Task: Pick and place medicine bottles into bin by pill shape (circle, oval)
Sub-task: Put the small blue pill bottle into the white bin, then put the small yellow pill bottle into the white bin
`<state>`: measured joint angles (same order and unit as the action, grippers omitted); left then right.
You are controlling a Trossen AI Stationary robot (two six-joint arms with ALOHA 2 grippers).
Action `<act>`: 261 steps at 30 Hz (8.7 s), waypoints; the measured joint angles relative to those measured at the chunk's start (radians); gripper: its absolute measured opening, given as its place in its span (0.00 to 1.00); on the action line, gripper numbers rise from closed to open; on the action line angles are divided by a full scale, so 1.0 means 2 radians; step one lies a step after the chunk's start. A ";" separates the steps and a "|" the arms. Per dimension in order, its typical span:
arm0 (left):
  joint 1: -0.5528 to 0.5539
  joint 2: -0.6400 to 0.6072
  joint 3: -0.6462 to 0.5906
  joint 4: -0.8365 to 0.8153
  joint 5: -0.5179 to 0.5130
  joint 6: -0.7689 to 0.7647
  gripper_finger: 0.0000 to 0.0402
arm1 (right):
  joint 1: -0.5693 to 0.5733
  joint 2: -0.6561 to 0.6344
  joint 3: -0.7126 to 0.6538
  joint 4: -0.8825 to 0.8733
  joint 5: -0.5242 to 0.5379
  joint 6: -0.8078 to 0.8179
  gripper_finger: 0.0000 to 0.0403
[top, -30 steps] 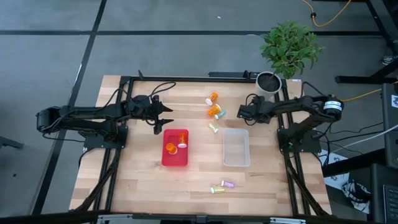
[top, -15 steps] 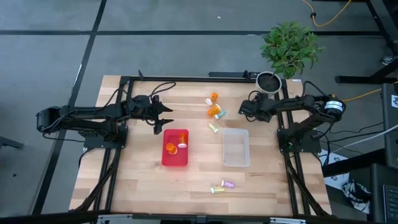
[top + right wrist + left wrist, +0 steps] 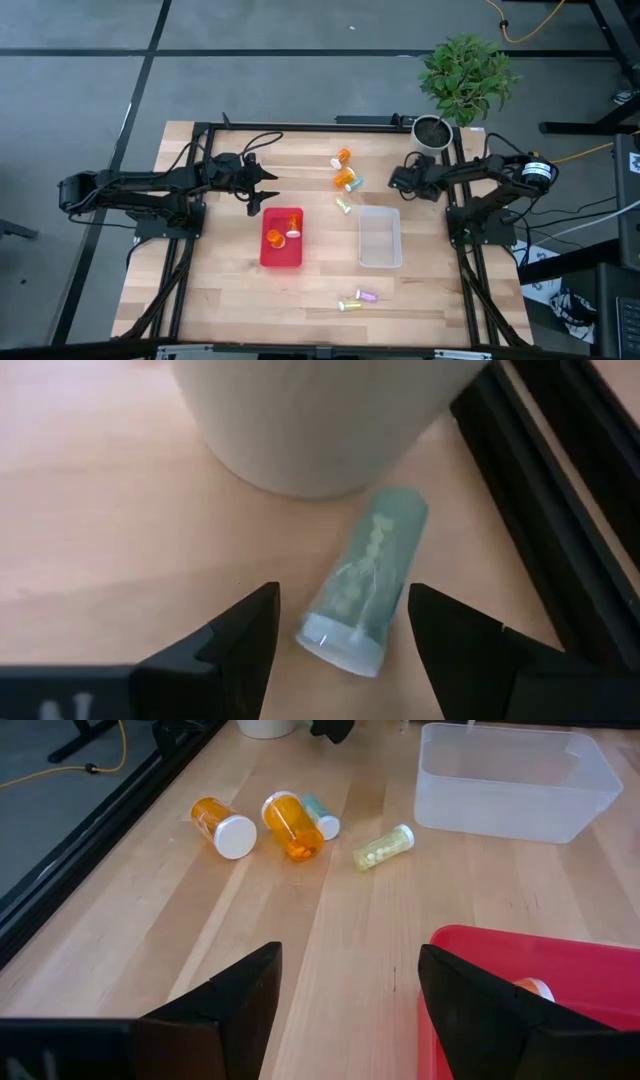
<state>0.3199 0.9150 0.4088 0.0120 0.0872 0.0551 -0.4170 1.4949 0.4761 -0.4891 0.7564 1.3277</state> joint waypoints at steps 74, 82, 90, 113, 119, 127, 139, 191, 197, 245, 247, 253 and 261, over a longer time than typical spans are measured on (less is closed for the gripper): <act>0.000 0.000 0.000 -0.002 0.000 -0.001 0.57 | 0.300 -0.003 0.414 -0.396 -0.246 -0.320 0.31; 0.000 0.000 0.000 -0.002 0.000 -0.001 0.57 | 0.359 -0.003 0.414 -0.379 -0.250 -0.314 0.32; 0.000 0.000 0.000 -0.002 0.000 -0.001 0.57 | 0.366 -0.003 0.413 -0.364 -0.249 -0.437 0.36; 0.000 0.000 0.000 -0.002 0.000 -0.001 0.57 | 0.368 -0.001 0.413 -0.317 -0.191 -0.393 0.59; 0.000 0.000 0.000 -0.002 0.000 0.000 0.57 | 0.348 -0.001 0.413 -0.243 -0.128 -0.397 0.59; 0.000 0.000 0.000 -0.002 0.000 0.000 0.57 | 0.283 0.037 0.413 -0.209 -0.198 -0.435 0.59; 0.000 0.000 0.000 -0.002 0.000 0.000 0.57 | 0.180 0.148 0.413 -0.108 -0.258 -0.511 0.59; 0.000 0.000 0.000 -0.002 0.000 0.001 0.57 | 0.138 0.288 0.473 -0.130 -0.334 -0.498 0.50; 0.000 0.000 0.000 -0.002 0.000 0.001 0.57 | 0.137 0.288 0.479 -0.131 -0.331 -0.519 0.35; 0.000 0.000 0.000 -0.002 0.000 0.000 0.57 | 0.306 0.047 0.373 -0.302 -0.315 -0.462 0.25; 0.000 0.000 0.000 -0.002 0.000 0.000 0.57 | 0.308 0.041 0.364 -0.302 -0.315 -0.442 0.25; 0.000 0.000 0.000 -0.002 0.000 0.000 0.57 | 0.316 0.040 0.362 -0.281 -0.325 -0.416 0.29; 0.000 0.000 0.000 -0.002 0.000 0.000 0.57 | 0.319 0.040 0.362 -0.245 -0.327 -0.468 0.31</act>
<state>0.3202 0.9149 0.4091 0.0082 0.0869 0.0550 0.2207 1.5753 1.1992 -0.9786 0.1018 0.3924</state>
